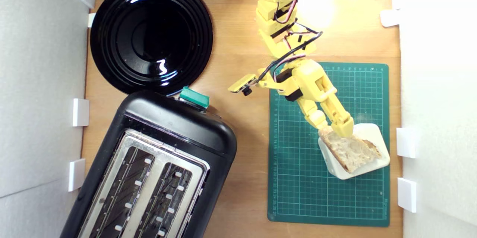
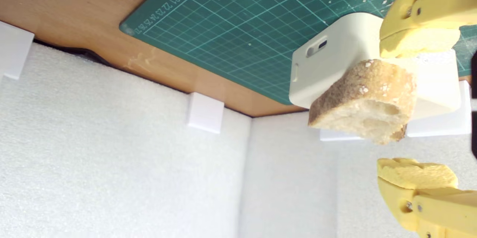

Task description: Pick bread and place in toaster

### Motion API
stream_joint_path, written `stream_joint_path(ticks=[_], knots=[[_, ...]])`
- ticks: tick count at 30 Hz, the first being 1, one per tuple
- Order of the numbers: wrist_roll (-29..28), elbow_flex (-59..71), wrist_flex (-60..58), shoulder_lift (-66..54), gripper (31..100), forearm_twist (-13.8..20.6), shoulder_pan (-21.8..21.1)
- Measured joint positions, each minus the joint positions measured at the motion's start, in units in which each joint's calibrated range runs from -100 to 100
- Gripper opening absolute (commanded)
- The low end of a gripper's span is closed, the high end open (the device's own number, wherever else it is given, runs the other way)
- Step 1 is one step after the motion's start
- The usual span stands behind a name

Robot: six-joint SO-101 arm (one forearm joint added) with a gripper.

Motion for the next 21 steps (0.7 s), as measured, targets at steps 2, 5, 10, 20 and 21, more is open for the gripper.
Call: stream_joint_path(ticks=[2, 5, 10, 20, 21], knots=[[0.00, -1.02, 0.17, 1.09, 88.7, 0.00, 0.00], [0.00, -2.31, 0.68, 1.43, 88.7, 0.00, 0.00], [0.00, -2.68, 0.68, 1.51, 88.3, 0.00, 0.00], [0.00, -4.53, 0.85, 2.44, 80.5, 0.00, 0.00], [0.00, -4.53, 0.85, 2.44, 80.5, 0.00, 0.00]])
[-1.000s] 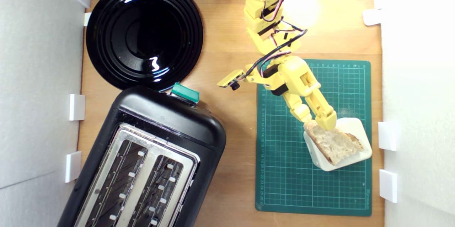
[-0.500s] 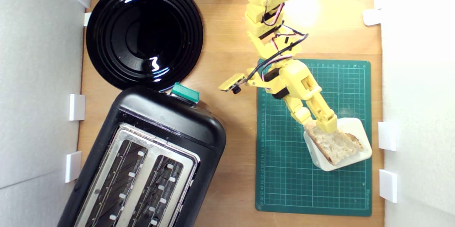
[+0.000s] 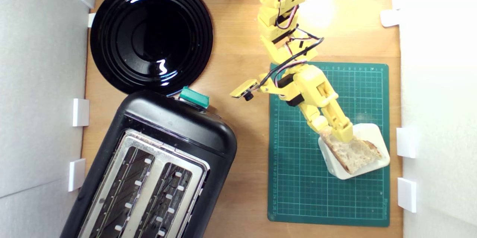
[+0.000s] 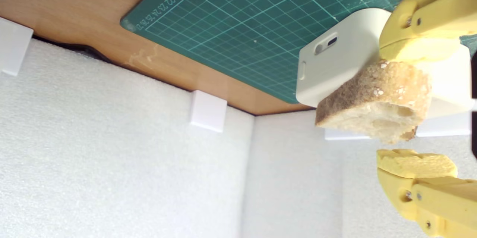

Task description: Pick bread and place in toaster

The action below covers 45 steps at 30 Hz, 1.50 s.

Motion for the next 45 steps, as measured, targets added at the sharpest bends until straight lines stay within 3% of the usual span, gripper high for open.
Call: stream_joint_path(ticks=[3, 11, 30, 45], knots=[[0.05, -0.09, 0.00, 0.00, 79.6, 0.00, 0.00], [1.66, -0.28, 0.00, 1.68, 67.6, 0.00, 0.00], [1.60, -0.65, 0.00, 1.51, 54.5, -0.44, -0.18], [1.60, -0.83, 0.00, 1.51, 53.9, -0.53, -0.18]])
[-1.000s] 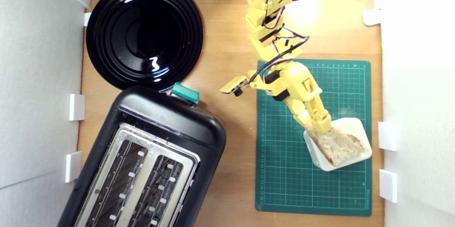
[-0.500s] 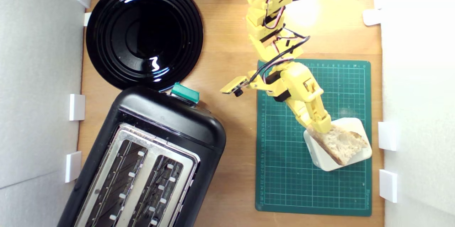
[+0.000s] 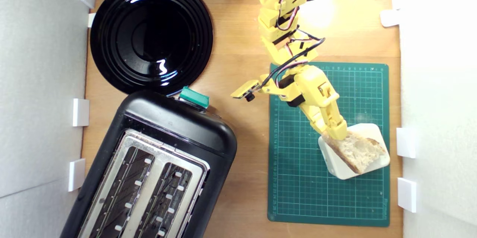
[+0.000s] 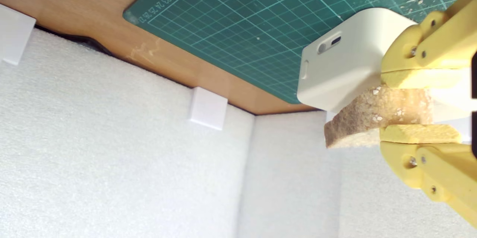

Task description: Pick bread and place in toaster

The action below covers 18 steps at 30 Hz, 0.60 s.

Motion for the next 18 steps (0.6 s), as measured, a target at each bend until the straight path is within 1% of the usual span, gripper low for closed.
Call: stream_joint_path(ticks=[4, 8, 18], knots=[[0.00, 0.00, 0.00, 0.00, 53.8, 0.00, 0.00], [0.00, 0.00, 0.00, 0.00, 50.6, 0.00, 0.00], [0.00, 0.00, 0.00, -0.08, 50.6, -0.18, 0.00]])
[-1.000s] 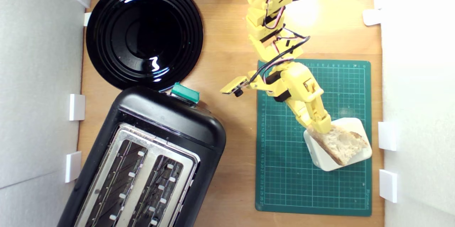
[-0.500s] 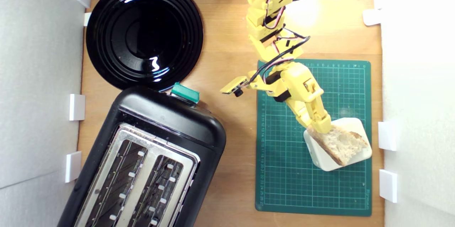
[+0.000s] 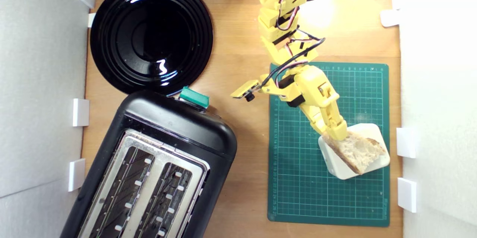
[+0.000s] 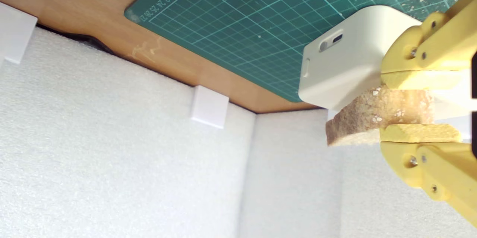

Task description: Pick bread and place in toaster

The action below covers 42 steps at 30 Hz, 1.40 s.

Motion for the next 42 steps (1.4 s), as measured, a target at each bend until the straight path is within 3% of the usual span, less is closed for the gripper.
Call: stream_joint_path(ticks=[6, 11, 28, 36, 42], knots=[[0.05, 0.09, 0.76, -2.86, 50.6, 0.71, 0.00], [0.00, 0.09, 7.88, -10.75, 50.6, 0.71, 0.00], [0.47, 0.46, 45.85, -47.12, 50.2, 0.62, 0.00], [5.95, 0.46, 63.56, -66.27, 50.0, 0.36, 0.00], [9.42, -2.22, 74.83, -72.99, 49.9, 0.36, 0.00]])
